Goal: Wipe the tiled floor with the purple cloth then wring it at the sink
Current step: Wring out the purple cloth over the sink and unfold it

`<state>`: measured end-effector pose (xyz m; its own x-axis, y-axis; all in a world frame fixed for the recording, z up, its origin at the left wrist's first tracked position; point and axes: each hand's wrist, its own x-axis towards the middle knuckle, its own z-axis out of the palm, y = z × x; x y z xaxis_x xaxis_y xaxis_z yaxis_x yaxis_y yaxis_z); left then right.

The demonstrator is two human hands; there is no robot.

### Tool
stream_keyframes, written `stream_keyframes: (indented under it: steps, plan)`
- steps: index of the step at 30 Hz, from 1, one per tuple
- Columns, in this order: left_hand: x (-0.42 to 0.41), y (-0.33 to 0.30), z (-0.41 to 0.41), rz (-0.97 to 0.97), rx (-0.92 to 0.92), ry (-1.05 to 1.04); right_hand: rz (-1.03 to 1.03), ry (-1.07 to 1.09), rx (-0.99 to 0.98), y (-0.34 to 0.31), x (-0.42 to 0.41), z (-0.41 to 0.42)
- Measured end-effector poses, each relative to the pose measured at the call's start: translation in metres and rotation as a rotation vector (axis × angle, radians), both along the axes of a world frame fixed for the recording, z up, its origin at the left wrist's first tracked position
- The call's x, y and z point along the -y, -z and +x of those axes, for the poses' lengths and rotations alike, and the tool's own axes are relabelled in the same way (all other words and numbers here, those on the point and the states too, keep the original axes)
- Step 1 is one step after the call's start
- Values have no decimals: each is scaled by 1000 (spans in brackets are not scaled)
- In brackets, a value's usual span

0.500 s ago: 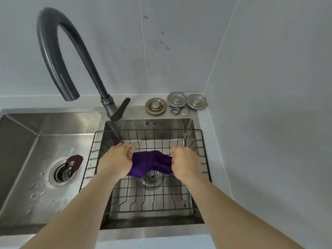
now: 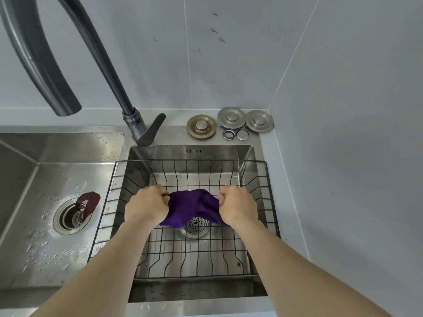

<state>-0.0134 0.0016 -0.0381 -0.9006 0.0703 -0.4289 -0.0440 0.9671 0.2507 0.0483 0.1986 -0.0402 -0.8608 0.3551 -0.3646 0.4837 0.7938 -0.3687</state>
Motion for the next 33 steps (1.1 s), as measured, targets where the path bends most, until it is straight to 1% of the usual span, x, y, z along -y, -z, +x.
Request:
stream_keyframes:
  steps: [4, 9, 12, 17, 20, 23, 28, 31, 33]
  plan:
    - [0, -7, 3, 21, 39, 31, -10, -70, 61, -6, 1, 3]
    - [0, -21, 9, 93, -47, 33, -30, -117, 77, -9, 5, 10]
    - [0, -35, 11, 164, -81, 65, -57, -105, 100, -13, 6, 15]
    - [3, -54, 14, 356, -82, 143, -120, -45, 14, -15, 8, 18]
    - [6, -58, 15, 408, -75, 194, -185, -8, 2, -10, 15, 15]
    - [4, -60, 16, 411, -66, 165, -213, 36, 26, -6, 21, 15]
    - [-7, -55, 21, 438, -19, 37, -105, 27, 42, -2, 21, 17]
    - [-12, -45, 24, 371, 11, 6, -99, 20, -1, -2, 16, 17]
    - [-10, -37, 26, 288, 69, 14, -114, 21, -46, -3, 12, 18]
